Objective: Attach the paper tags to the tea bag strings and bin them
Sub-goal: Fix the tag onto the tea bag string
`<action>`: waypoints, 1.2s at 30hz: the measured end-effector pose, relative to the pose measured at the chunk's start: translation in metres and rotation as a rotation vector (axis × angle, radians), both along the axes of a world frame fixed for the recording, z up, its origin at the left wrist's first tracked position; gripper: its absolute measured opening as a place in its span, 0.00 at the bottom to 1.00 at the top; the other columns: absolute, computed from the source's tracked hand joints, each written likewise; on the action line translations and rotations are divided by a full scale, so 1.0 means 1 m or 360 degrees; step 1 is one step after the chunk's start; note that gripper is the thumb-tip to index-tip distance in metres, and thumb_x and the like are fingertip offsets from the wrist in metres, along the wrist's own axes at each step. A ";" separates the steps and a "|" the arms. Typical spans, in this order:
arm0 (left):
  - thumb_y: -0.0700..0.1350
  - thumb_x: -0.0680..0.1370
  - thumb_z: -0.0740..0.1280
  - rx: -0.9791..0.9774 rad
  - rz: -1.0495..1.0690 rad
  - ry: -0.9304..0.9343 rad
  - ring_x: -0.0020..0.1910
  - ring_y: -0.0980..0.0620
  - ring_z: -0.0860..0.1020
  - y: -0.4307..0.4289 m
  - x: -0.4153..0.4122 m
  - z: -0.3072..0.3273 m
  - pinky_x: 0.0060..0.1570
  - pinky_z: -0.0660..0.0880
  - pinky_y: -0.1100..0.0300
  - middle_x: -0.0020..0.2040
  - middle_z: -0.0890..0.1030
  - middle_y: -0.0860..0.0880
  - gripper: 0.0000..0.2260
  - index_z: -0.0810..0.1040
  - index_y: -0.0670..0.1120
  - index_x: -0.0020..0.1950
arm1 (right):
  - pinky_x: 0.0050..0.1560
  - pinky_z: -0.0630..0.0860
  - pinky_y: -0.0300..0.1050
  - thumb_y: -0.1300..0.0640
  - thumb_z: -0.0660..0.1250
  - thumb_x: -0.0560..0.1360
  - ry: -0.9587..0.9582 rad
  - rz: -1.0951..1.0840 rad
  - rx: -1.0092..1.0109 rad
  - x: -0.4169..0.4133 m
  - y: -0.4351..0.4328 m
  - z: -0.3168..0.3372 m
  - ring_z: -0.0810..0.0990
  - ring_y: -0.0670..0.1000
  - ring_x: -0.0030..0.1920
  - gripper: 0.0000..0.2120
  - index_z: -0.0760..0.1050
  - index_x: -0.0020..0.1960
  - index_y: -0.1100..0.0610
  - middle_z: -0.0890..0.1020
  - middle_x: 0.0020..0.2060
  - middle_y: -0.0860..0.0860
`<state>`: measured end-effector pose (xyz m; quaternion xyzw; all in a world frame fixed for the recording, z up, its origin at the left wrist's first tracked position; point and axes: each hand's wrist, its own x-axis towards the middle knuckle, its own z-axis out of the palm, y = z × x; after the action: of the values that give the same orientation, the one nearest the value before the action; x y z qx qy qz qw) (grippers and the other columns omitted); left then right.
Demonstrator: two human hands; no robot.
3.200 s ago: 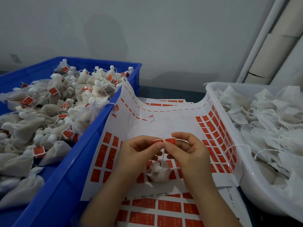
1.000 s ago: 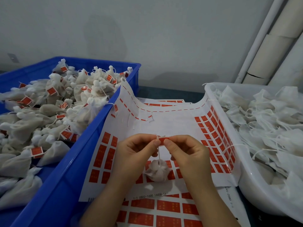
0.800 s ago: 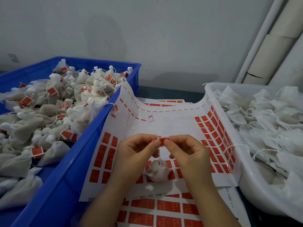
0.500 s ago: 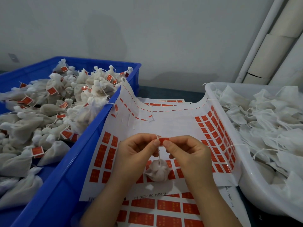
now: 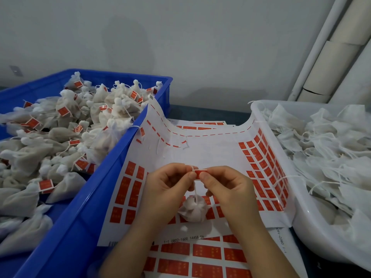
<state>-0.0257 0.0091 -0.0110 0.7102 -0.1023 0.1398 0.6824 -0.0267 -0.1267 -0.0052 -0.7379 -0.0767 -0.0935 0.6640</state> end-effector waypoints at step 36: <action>0.48 0.71 0.67 0.0012 -0.0097 0.0121 0.33 0.57 0.80 -0.001 -0.001 -0.001 0.35 0.76 0.68 0.34 0.82 0.52 0.05 0.80 0.48 0.42 | 0.38 0.78 0.31 0.46 0.67 0.65 -0.0040 -0.0086 0.0080 0.000 0.003 -0.002 0.81 0.40 0.42 0.07 0.79 0.41 0.43 0.83 0.37 0.37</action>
<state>-0.0266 0.0079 -0.0123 0.7140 -0.0986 0.0915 0.6871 -0.0268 -0.1239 -0.0072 -0.7214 -0.0628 -0.1226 0.6787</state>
